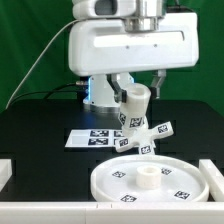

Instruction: Assemble round table

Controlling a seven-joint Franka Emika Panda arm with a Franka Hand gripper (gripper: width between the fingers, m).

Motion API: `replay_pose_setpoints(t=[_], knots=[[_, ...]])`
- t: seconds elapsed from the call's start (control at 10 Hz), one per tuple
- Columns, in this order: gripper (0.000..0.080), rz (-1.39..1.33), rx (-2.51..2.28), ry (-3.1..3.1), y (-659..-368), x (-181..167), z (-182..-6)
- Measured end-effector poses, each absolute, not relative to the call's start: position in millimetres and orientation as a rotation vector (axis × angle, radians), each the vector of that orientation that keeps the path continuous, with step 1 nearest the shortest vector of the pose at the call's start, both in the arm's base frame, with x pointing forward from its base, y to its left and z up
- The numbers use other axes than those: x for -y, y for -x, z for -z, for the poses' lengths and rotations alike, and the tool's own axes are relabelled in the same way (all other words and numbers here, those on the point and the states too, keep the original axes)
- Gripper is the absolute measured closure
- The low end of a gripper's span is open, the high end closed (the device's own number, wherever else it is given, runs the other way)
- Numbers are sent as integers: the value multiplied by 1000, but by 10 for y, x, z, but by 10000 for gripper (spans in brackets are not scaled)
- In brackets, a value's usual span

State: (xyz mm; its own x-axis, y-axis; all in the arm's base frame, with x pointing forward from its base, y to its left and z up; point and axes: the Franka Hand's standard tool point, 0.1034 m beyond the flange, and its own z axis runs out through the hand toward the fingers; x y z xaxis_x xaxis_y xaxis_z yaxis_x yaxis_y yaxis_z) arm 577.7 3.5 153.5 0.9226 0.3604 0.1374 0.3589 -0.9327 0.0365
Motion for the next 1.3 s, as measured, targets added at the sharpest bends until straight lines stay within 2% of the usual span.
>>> replay_pose_setpoints(t=[0.3, 0.5, 0.7, 0.8, 0.9, 1.3], knots=[[393, -458, -586, -2959, -5777, 186, -1541], [393, -650, -557, -2860, -5669, 240, -1525], [393, -755, -544, -2838, -5721, 61, -1537], [392, -839, -534, -2795, -5809, 35, -1610], [392, -874, -470, -2845, -5874, -190, -1581], [392, -850, -436, -2879, -5855, -179, -1539]])
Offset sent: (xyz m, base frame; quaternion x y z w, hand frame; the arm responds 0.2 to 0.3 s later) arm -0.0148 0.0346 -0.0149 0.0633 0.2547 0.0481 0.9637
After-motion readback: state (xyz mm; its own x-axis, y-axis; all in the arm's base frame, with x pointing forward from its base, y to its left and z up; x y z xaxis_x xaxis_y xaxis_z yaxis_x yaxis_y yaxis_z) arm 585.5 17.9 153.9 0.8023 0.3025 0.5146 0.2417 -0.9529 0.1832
